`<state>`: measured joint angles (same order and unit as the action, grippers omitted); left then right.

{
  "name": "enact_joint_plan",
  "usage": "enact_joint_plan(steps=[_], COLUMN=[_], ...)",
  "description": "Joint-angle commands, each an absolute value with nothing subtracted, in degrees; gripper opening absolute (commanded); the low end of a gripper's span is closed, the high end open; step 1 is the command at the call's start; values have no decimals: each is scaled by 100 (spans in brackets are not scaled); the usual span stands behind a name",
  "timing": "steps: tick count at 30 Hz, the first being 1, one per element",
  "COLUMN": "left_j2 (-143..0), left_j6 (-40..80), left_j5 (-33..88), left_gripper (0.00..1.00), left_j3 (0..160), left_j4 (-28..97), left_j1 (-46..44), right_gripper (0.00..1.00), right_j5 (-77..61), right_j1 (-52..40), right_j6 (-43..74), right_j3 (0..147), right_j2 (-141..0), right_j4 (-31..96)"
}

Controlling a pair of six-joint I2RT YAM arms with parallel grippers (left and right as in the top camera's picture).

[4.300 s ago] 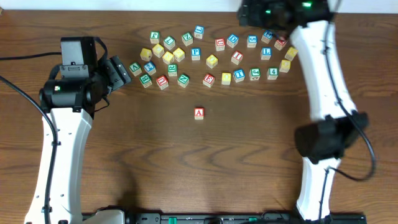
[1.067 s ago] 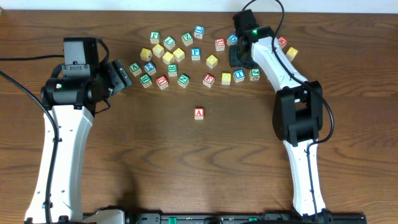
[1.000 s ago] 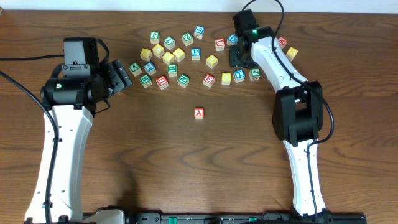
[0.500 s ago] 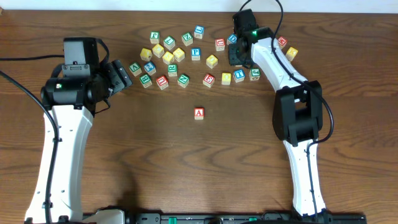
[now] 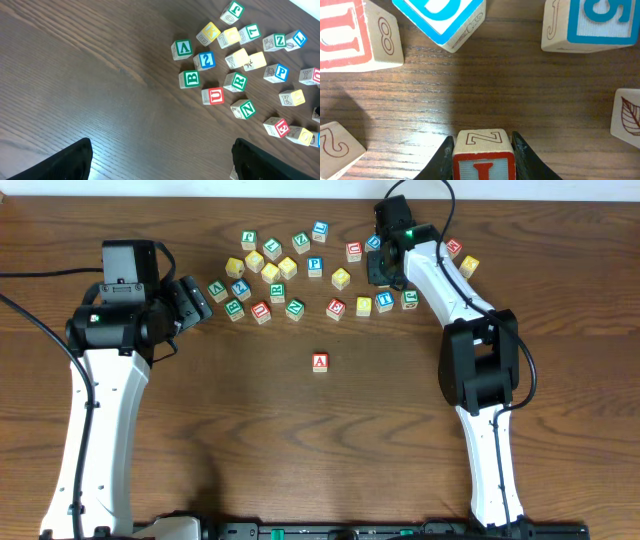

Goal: Spell out AI2
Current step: 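Lower the right gripper and close it on the I block, then lift the I block with the right gripper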

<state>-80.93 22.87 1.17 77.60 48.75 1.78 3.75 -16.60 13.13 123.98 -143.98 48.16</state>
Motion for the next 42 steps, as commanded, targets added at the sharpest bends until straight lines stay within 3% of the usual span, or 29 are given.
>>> enact_joint_plan(steps=[1,13,28,35,42], left_j2=[-8167,-8167,-8167,-8167,-8167], left_j6=[2296,2296,2296,2296,2296], left_j5=[82,82,82,82,82], left_gripper=[88,88,88,88,88], left_j3=[7784,7784,7784,7784,7784], left_j4=[4845,4836,4834,4836,4836], left_j1=[198,198,196,198,198], right_gripper=[19,17,12,16,10], right_j5=[346,167,-829,-829,-829], right_j1=[-1693,-1693,-1898,-2344,-2842], right_j6=[1323,1323,1326,1328,1782], right_j3=[12468,12484,12296,11587,10451], right_j2=[-14271,-13067,-12602,-12602,-12602], right_j4=[4930,5384,7804,7771,6976])
